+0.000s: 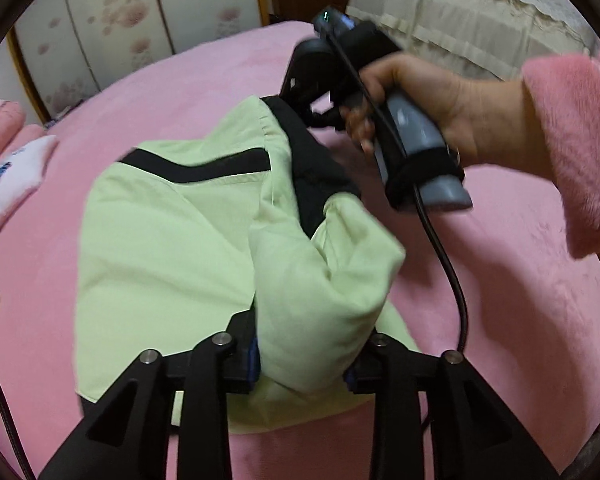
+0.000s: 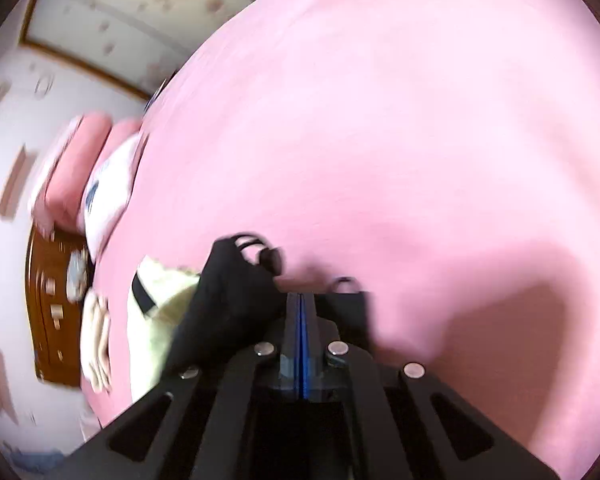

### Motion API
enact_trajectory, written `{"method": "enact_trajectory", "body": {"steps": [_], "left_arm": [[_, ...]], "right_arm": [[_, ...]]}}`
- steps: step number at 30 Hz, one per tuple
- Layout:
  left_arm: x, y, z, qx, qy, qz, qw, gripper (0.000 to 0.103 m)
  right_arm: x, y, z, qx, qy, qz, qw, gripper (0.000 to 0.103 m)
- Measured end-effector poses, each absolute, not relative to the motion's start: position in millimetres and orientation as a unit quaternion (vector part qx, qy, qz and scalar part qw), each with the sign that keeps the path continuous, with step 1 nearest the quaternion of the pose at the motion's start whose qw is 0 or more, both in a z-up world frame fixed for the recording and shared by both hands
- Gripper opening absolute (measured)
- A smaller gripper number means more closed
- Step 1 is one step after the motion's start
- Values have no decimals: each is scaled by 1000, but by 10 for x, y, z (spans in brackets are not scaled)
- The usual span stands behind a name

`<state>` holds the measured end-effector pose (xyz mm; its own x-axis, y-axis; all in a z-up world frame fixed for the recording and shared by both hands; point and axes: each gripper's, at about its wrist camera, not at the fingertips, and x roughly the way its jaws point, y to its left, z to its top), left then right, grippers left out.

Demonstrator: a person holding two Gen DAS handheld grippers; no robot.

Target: Fold large clothes

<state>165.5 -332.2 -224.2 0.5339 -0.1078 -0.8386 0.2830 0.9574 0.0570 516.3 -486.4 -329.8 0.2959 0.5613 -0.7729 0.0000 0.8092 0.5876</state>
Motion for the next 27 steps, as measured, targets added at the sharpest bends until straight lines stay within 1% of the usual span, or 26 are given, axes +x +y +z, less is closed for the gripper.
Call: {"method": "enact_trajectory", "body": {"steps": [2, 4, 8, 9, 10, 12, 13, 14, 15, 16, 17, 21, 25, 26, 27], "left_arm": [[1632, -3384, -2316, 94, 479, -122, 864, 30], [1595, -3440, -2382, 94, 492, -139, 854, 40], [1486, -3392, -2330, 84, 508, -167, 841, 44], [1463, -3343, -2280, 77, 514, -175, 836, 49], [1455, -3291, -2210, 69, 524, -183, 829, 59], [1376, -3182, -2045, 70, 532, -182, 824, 72], [1356, -3101, -1955, 76, 526, -180, 827, 72], [1319, -3042, -1886, 84, 520, -178, 831, 73], [1283, -2984, -1825, 92, 516, -173, 834, 75], [1257, -2912, -1776, 101, 514, -161, 837, 79], [1237, -2836, -1743, 107, 513, -145, 839, 79], [1279, -2487, -1696, 108, 517, -73, 846, 79], [1413, -2088, -1740, 67, 529, -6, 846, 79], [1470, -1967, -1754, 49, 531, 6, 846, 79], [1495, -1947, -1779, 41, 531, 11, 846, 79]], "right_arm": [[5175, -5102, -3271, 262, 556, 165, 771, 0], [5003, -5248, -3200, 256, 550, 153, 780, 0], [4918, -5255, -2926, 240, 535, 157, 795, 5], [4907, -5262, -2930, 247, 537, 168, 789, 5], [4901, -5157, -2935, 255, 542, 178, 781, 5], [4839, -5124, -2928, 280, 563, 202, 751, 5], [4800, -5090, -2919, 290, 569, 214, 739, 8], [4735, -5024, -2901, 296, 575, 229, 727, 20], [4690, -4982, -2885, 295, 582, 237, 720, 27], [4622, -4904, -2878, 290, 590, 247, 712, 41], [4541, -4811, -2864, 283, 598, 256, 705, 48], [4256, -4458, -2919, 260, 623, 272, 686, 48], [4046, -4209, -3088, 199, 657, 272, 675, 48], [4011, -4125, -3123, 176, 660, 273, 677, 47], [3985, -4059, -3127, 163, 657, 275, 683, 29]]}}
